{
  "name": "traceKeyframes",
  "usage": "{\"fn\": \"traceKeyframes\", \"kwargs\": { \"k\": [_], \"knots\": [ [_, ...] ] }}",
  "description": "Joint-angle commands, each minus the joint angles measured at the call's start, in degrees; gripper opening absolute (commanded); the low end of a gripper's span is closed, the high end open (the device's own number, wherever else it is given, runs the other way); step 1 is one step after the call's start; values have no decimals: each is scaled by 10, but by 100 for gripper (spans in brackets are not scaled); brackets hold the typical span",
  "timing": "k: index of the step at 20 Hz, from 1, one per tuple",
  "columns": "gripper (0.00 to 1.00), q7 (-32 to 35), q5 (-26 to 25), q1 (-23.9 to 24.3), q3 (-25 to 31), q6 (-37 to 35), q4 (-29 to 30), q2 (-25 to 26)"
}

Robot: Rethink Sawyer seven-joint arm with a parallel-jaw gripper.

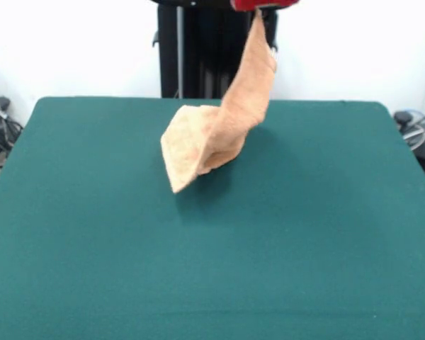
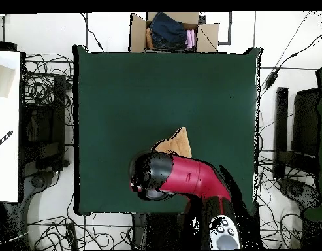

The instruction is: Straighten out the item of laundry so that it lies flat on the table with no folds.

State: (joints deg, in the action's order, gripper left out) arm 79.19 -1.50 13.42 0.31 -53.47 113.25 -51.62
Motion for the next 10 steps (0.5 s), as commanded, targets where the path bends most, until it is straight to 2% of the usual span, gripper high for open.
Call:
{"fn": "traceKeyframes", "kwargs": {
  "k": [1,6,10],
  "knots": [
    [0,114,-12,-34,26,77,-25,55],
    [0,137,-10,-58,10,119,-24,76],
    [0,154,-13,-82,-11,109,-42,84]
  ]
}}
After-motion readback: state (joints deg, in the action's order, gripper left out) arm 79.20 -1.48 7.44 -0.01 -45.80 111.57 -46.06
